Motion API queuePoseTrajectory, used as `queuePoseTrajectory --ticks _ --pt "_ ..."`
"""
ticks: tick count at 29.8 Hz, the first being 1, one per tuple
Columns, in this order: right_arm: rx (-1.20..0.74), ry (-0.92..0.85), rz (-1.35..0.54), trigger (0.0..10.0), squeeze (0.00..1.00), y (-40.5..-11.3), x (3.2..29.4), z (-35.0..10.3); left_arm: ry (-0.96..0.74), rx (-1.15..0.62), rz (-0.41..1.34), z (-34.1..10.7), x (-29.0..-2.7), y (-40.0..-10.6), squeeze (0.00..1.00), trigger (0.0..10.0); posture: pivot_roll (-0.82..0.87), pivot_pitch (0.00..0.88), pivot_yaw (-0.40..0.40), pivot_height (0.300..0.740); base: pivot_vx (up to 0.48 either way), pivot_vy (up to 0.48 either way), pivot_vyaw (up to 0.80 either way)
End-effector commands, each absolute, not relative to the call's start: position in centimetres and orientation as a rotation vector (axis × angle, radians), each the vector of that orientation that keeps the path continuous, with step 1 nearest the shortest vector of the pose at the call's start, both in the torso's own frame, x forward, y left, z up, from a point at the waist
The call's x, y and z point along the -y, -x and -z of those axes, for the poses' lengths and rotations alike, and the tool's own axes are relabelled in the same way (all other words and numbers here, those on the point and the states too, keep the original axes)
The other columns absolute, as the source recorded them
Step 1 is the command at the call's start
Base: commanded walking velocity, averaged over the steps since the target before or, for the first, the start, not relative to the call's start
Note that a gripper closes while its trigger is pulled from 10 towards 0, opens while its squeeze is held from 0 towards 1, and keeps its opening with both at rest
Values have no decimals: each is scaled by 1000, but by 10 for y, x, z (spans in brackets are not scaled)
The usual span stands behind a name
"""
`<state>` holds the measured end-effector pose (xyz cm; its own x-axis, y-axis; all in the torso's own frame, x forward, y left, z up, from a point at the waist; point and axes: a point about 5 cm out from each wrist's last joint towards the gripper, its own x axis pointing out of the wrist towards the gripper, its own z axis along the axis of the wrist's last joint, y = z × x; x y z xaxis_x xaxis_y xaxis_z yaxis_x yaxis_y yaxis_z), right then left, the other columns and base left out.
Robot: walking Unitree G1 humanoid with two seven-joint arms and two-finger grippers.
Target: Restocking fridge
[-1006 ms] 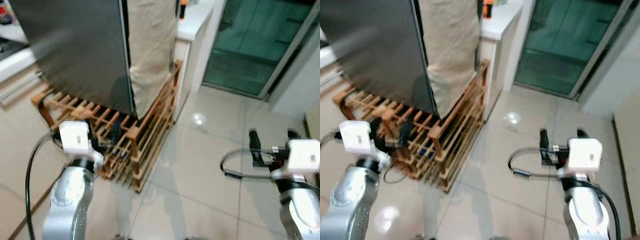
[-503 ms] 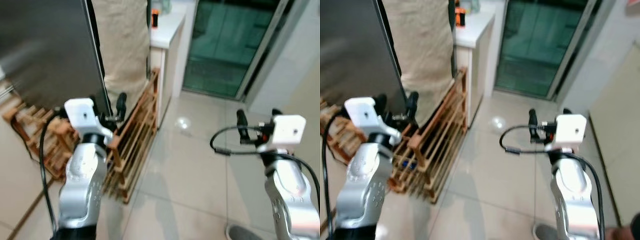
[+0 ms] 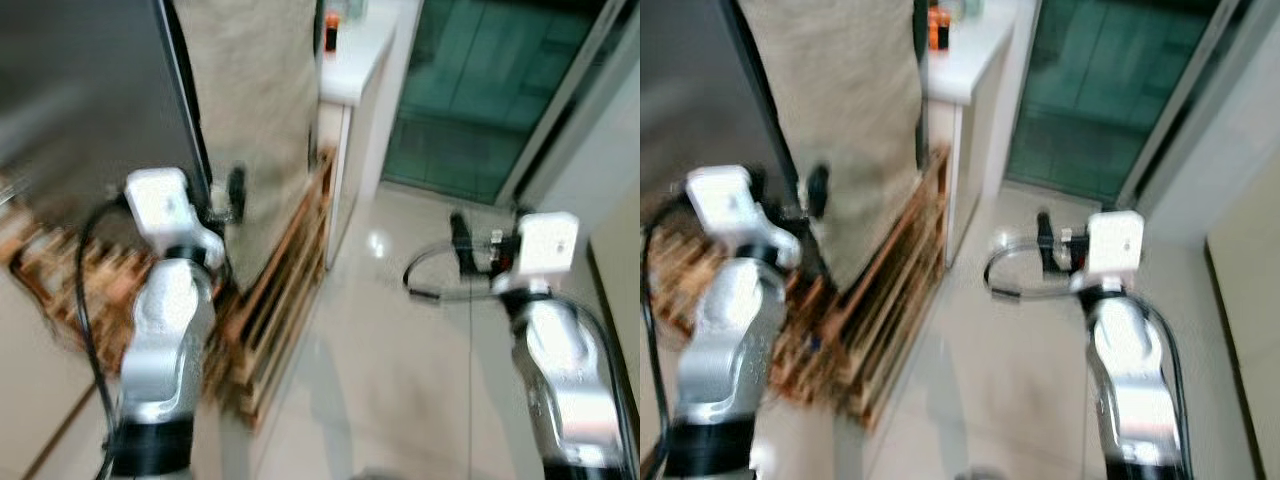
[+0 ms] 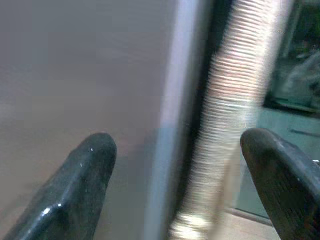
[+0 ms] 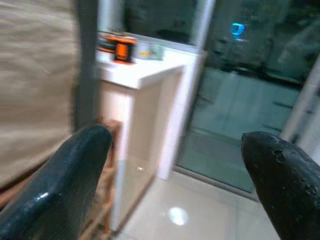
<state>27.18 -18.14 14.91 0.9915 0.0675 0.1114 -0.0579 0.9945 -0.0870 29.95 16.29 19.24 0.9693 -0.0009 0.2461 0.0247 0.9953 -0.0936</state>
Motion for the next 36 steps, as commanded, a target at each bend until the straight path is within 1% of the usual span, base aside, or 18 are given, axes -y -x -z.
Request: queuePoseTrajectory --ticks 1,6,8,18,25,32,36 --pt "137 75 -69 10000 965 -272 180 -153 103 216 11 -187 -164 -303 0 10000 -123 0 -28 740 0 0 0" --pt "113 87 -62 10000 969 -272 181 -150 112 225 43 -193 -157 -310 0 10000 -131 0 -27 740 0 0 0" --pt "124 83 -54 10000 969 -272 182 -151 108 223 64 -194 -152 -313 0 10000 -138 2 -25 740 0 0 -581" --pt "118 88 -60 10000 965 -271 181 -149 100 199 82 -191 -156 -309 0 10000 -137 9 -22 740 0 0 0" --pt "112 85 -68 10000 965 -272 179 -147 103 175 62 -185 -159 -311 0 10000 -131 6 -20 740 0 0 0" --pt "116 84 -70 10000 965 -273 178 -148 156 160 121 -186 -145 -319 0 10000 -138 4 -19 740 0 0 0" --pt "117 86 -70 10000 965 -274 178 -148 180 166 189 -192 -130 -331 0 10000 -147 0 -18 740 0 0 0"
